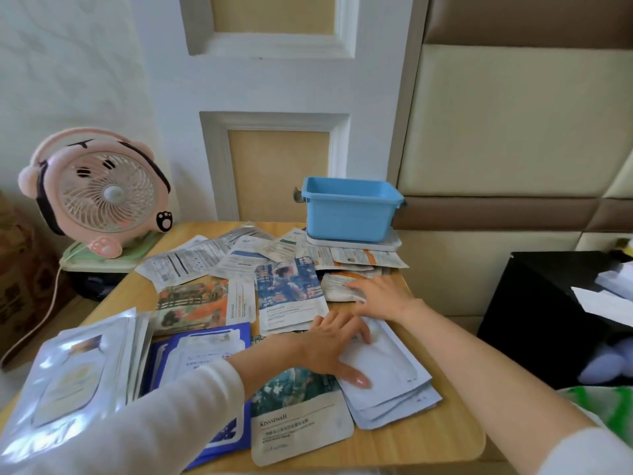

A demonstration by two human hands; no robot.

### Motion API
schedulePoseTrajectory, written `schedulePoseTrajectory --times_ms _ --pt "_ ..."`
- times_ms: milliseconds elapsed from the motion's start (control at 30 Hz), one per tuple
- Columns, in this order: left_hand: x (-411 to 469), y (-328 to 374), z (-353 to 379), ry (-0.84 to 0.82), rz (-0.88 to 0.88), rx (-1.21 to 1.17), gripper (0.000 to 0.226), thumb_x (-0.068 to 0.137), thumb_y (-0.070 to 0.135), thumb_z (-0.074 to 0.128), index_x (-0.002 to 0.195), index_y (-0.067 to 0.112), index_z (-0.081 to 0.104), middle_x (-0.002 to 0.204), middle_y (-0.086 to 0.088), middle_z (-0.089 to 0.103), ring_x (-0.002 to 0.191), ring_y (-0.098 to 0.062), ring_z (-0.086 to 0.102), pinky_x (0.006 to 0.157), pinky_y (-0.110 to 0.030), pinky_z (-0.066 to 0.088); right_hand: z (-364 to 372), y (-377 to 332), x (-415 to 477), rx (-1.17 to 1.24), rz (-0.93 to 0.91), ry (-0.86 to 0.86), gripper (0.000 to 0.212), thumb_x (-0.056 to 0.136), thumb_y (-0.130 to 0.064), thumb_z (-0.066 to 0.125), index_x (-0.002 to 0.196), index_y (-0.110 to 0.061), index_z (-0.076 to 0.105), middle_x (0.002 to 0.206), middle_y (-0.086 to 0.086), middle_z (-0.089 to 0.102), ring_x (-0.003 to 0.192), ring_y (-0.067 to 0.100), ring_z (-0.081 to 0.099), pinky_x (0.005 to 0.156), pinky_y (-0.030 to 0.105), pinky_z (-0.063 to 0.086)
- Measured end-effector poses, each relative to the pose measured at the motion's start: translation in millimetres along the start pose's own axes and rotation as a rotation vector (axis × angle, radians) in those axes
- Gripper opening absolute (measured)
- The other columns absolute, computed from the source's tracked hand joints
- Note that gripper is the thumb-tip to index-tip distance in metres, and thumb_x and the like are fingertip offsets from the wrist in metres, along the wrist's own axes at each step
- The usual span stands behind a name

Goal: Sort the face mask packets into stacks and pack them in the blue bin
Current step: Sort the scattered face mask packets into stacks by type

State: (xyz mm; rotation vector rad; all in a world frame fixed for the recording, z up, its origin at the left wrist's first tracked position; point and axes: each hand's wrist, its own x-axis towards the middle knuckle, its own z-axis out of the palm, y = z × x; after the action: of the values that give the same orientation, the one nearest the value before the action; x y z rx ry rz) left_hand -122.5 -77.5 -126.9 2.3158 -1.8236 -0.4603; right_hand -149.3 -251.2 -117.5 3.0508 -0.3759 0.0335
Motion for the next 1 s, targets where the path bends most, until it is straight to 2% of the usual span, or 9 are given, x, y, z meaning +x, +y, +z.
schedulePoseTrajectory --times_ms 100,200,267,400,467,567,667,833,1000 --pt "0 0 2 0.025 -0.013 -0.01 0.058 0.077 0.052 0.067 0.119 0.025 0.037 0.125 0.001 0.031 0.116 -0.018 0.027 0.101 -0.035 0.022 -2 -7 -3 -0.11 -0.027 0.071 0.043 0.086 -0.011 0.043 0.128 -0.017 0.053 0.114 0.015 0.063 0.104 0.032 0.057 0.071 0.032 0.037" --pt "-3 0 -2 0.037 0.012 -0.025 0.056 0.078 0.049 0.068 0.121 0.023 0.042 0.127 -0.001 0.036 0.116 -0.019 0.032 0.096 -0.03 0.025 -13 -2 -8 -0.013 0.006 0.122 0.023 0.087 -0.01 0.041 0.096 -0.012 0.062 0.094 0.014 0.065 0.09 0.033 0.06 0.068 0.034 0.041" --pt "-7 -2 -13 0.113 0.049 -0.149 0.048 0.081 0.038 0.07 0.119 0.016 0.05 0.126 -0.004 0.042 0.112 -0.016 0.039 0.096 -0.026 0.032 -26 8 -11 0.073 0.04 0.222 0.02 0.088 -0.014 0.044 0.093 -0.015 0.063 0.09 0.011 0.066 0.088 0.031 0.062 0.069 0.034 0.044" --pt "-10 -13 -57 0.738 -0.134 -0.429 0.043 0.079 0.02 0.073 0.113 0.008 0.05 0.116 -0.004 0.046 0.105 -0.017 0.047 0.088 -0.025 0.045 -66 25 -18 0.478 0.001 0.479 0.014 0.088 -0.011 0.059 0.097 -0.013 0.07 0.096 0.005 0.071 0.091 0.022 0.064 0.071 0.027 0.043" --pt "-9 -13 -83 0.881 -0.216 -0.478 0.058 0.076 0.023 0.075 0.123 0.009 0.044 0.118 0.0 0.043 0.109 -0.014 0.044 0.093 -0.025 0.042 -92 25 -19 0.669 -0.01 0.53 0.011 0.085 -0.007 0.064 0.094 -0.006 0.071 0.09 0.004 0.07 0.086 0.016 0.064 0.074 0.021 0.043" --pt "-10 -13 -111 0.747 -0.209 -0.687 0.048 0.079 0.025 0.072 0.119 0.008 0.053 0.112 -0.002 0.058 0.102 -0.016 0.056 0.083 -0.029 0.047 -120 16 -16 0.912 -0.008 0.526 0.01 0.081 -0.002 0.068 0.083 -0.012 0.069 0.077 -0.008 0.065 0.067 -0.009 0.058 0.064 0.004 0.04" --pt "-20 -20 -121 0.683 -0.21 -0.806 0.018 0.083 0.021 0.068 0.092 0.005 0.067 0.092 -0.009 0.072 0.085 -0.026 0.068 0.077 -0.039 0.055 -129 4 -5 1.066 -0.017 0.533 0.025 0.082 -0.003 0.068 0.073 -0.025 0.062 0.073 -0.01 0.064 0.062 -0.008 0.059 0.064 0.01 0.044" --pt "-56 -54 -129 0.763 -0.401 -1.017 0.004 0.086 0.008 0.063 0.088 0.006 0.06 0.068 -0.003 0.063 0.041 0.0 0.056 0.041 -0.013 0.042 -99 0 23 0.92 0.045 0.308 0.016 0.092 -0.01 0.056 0.099 -0.023 0.061 0.088 0.0 0.067 0.065 0.007 0.063 0.057 0.019 0.051" --pt "-117 -128 -136 0.861 -0.651 -1.227 0.006 0.085 -0.003 0.059 0.088 0.002 0.058 0.06 -0.01 0.065 0.042 -0.011 0.063 0.035 -0.013 0.043 -22 20 54 0.534 0.159 0.154 0.036 0.084 -0.007 0.061 0.119 -0.018 0.06 0.126 0.008 0.059 0.113 0.022 0.056 0.09 0.027 0.042"
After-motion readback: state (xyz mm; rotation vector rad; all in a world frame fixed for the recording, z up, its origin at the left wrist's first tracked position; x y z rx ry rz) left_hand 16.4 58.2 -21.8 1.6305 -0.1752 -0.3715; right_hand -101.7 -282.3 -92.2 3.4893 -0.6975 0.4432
